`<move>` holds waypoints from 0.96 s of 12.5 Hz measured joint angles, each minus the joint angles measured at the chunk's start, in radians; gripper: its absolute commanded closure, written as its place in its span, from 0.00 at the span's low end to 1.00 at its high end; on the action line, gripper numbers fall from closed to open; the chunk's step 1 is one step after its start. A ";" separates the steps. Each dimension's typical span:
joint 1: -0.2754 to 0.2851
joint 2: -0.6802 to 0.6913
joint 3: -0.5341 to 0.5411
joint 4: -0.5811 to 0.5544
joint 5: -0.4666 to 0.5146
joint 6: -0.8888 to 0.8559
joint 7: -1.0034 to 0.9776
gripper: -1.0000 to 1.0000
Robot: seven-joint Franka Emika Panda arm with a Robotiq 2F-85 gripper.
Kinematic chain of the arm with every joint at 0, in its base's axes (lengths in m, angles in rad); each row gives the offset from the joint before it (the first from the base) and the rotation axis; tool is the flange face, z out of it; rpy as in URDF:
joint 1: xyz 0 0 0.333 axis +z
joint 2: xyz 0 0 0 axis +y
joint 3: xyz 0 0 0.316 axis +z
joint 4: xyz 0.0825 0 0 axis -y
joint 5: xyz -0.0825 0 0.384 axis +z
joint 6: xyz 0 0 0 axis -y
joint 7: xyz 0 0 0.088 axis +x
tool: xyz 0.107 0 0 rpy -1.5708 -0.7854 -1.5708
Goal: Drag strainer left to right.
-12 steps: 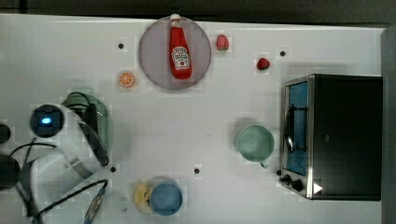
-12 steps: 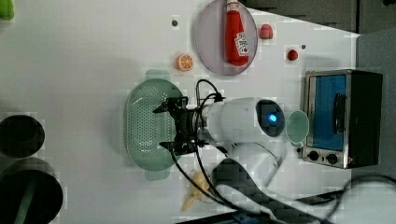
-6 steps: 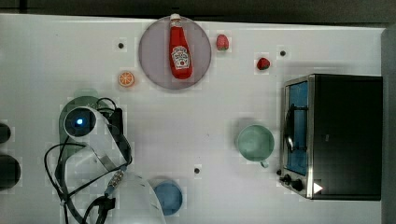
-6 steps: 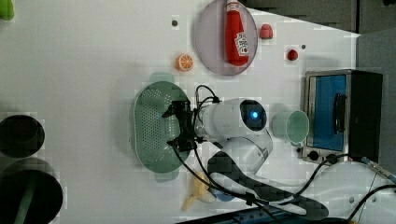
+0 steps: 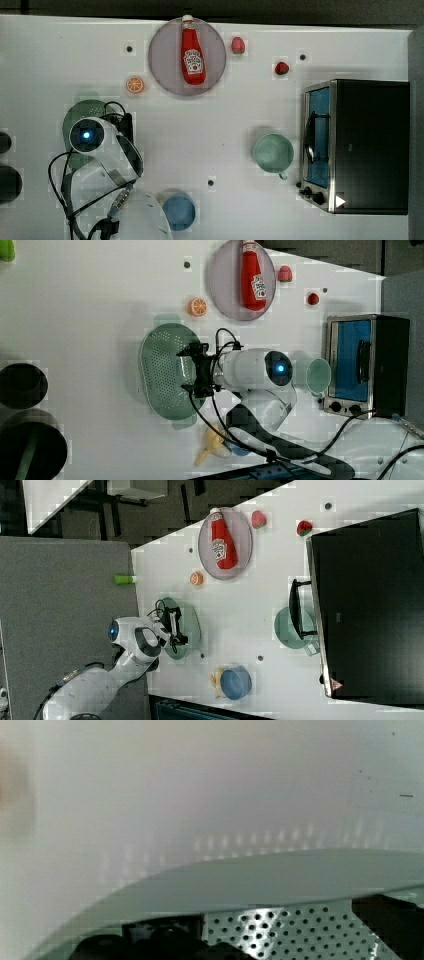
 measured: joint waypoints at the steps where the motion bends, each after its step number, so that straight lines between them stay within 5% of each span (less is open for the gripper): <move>1: 0.007 -0.007 -0.014 -0.006 0.000 0.011 0.000 0.00; 5: -0.005 -0.013 -0.045 -0.035 0.002 0.017 0.000 0.00; 12: -0.116 -0.081 -0.045 -0.143 0.013 0.020 -0.015 0.00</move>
